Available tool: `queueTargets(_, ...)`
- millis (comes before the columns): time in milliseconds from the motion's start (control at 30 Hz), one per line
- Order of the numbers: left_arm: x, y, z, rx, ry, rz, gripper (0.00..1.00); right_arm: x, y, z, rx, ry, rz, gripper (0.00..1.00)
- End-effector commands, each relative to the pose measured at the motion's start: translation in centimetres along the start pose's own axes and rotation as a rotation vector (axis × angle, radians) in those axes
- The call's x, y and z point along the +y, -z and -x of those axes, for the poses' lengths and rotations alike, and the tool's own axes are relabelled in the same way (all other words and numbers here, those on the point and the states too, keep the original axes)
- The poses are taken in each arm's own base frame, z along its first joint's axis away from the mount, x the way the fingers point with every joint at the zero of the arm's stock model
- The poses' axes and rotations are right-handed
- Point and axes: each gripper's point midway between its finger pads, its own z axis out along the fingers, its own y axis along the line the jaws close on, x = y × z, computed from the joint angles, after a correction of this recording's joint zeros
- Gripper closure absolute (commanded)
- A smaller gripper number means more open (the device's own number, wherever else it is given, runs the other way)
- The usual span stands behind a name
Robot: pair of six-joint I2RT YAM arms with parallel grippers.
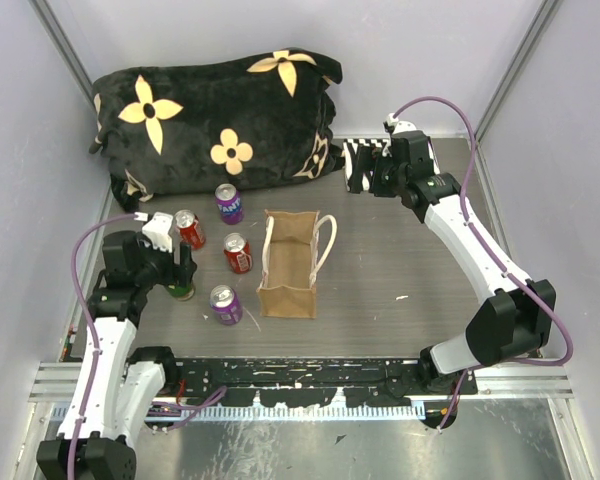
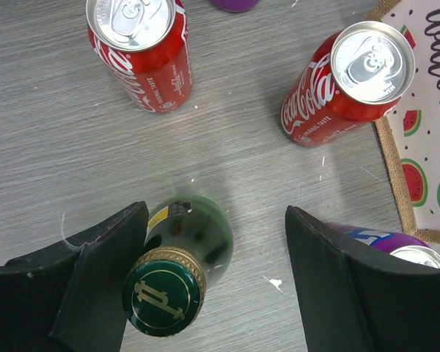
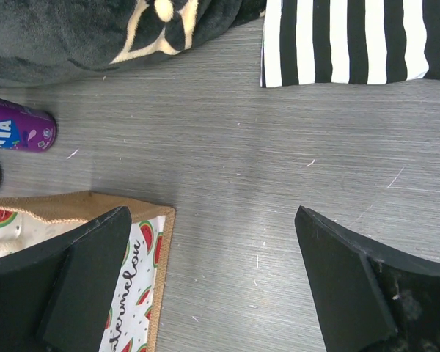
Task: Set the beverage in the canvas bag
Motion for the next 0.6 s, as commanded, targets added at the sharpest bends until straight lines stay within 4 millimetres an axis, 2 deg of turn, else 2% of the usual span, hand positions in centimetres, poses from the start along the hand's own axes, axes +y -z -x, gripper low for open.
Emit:
queueTargets(0, 0.8, -0.5, 0.9, -0.085, -0.024, 0.033, 0.21, 1.0, 1.1, 2.4, -0.074, -0.02, 0.027, 0.0)
queueTargets(100, 1.0, -1.0, 0.7, -0.081, -0.016, 0.035, 0.27, 1.1, 1.1, 2.6, -0.076, -0.025, 0.031, 0.0)
queueTargets(200, 1.0, -1.3, 0.7, -0.08, -0.014, 0.027, 0.39, 1.2, 1.2, 3.0, -0.083, -0.025, 0.031, 0.0)
queueTargets(367, 1.0, -1.6, 0.8, -0.074, -0.011, 0.018, 0.67, 1.3, 1.2, 3.2, -0.082, -0.03, 0.031, 0.0)
queueTargets(500, 0.9, -1.5, 0.8, -0.075, -0.011, 0.017, 0.97, 1.3, 1.1, 3.1, -0.078, -0.036, 0.033, 0.0)
queueTargets(567, 0.9, -1.5, 0.8, -0.073, -0.007, 0.018, 1.0, 1.5, 1.1, 3.3, -0.081, -0.038, 0.036, 0.0)
